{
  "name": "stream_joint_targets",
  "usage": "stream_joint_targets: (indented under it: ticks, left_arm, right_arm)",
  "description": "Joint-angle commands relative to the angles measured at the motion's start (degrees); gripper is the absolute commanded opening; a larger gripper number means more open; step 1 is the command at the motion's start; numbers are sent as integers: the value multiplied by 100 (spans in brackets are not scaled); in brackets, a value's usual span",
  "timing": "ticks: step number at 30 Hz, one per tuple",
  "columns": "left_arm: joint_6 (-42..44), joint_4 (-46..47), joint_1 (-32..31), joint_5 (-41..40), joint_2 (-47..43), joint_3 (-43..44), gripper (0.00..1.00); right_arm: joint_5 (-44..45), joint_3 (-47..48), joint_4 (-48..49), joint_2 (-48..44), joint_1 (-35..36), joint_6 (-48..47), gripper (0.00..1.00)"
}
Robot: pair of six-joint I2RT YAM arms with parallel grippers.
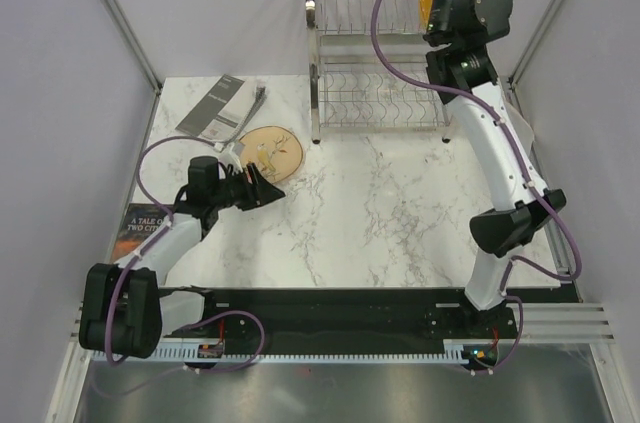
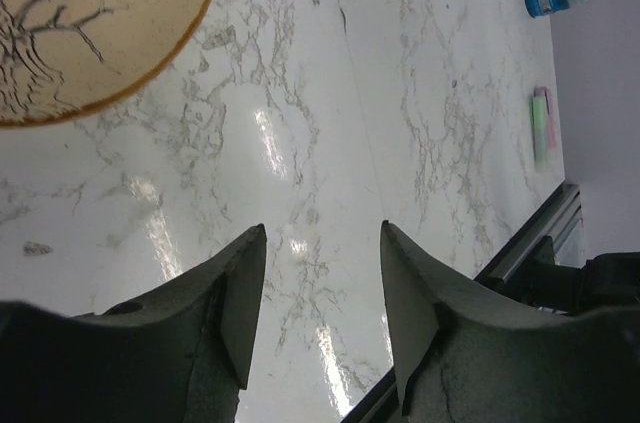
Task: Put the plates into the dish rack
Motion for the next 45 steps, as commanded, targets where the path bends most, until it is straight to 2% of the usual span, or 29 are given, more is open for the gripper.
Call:
stream_joint_targets:
  ticks: [1,2,3,6,8,11,12,13,15,16,18,24,30,36,38,39,40,43,45]
  left_arm:
    - [712,-305,109,-391,492,1179,57]
    - [774,-724,144,-443,685,1434,57]
    - [870,-885,179,-479,1053,1889,56]
    - [880,-1168,372,-742,1677,2481,55]
    - [906,-1229,469,-970,2030,2875,55]
    - [1082,-1501,522,-937,2918,3604,50]
    - [1213,-1659,522,-884,3129,3790,45]
    - [1231,-1756,522,-840,3583,3966,30]
    - [1249,-1871,522,-629,3911,4301,15]
    - [1232,-1880,522,-611,4113,4354,7]
    - [1231,-1915,513,-611,4281,4460,2]
    - [1381,-2143,443,-725,4554,4268,2]
    - [1337,-2266,206,-611,4326,3705,4]
    - [1478,-2433,4,-900,4168,3520,5]
    - [1382,-2416,3,-674,4045,3397,12]
    - [1320,-2346,3,-603,3949,3353,22]
    - [1267,-2267,3,-558,3678,3300,38]
    - [1100,-2126,38,-575,3229,3203,49]
    - [1143,-2073,143,-584,2807,3151,52]
  right_arm:
    - [27,-225,-637,-813,49,855,55]
    - [-270,-556,-1197,-971,49,1075,57]
    - [-491,-838,-1437,-1373,49,1251,57]
    - [-1474,-2191,-2438,-2199,40,2146,61]
    - [-1906,-2980,-3341,-2466,49,3121,63]
    - [-2679,-4388,-3645,-2984,49,4046,64]
    - [-2960,-4722,-3654,-3220,40,4100,64]
    - [-3171,-5283,-3655,-3318,49,4126,62]
    - [-3270,-5691,-3655,-3503,49,4214,58]
    - [-3305,-5954,-3663,-3530,49,4258,50]
    - [-3323,-6079,-3760,-3513,49,4494,47]
    - [-3569,-6650,-3567,-3522,49,5031,49]
    - [-3850,-7028,-3567,-3425,40,5330,55]
    - [-4149,-7283,-3470,-3355,40,5647,57]
    - [-4149,-7371,-3461,-3407,40,5665,59]
    - [-4158,-7389,-3452,-3425,49,5656,59]
    - [-4175,-7415,-3470,-3442,49,5638,60]
    - [-4184,-7494,-3470,-3521,49,5621,62]
    - [-4176,-7547,-3470,-3583,49,5638,62]
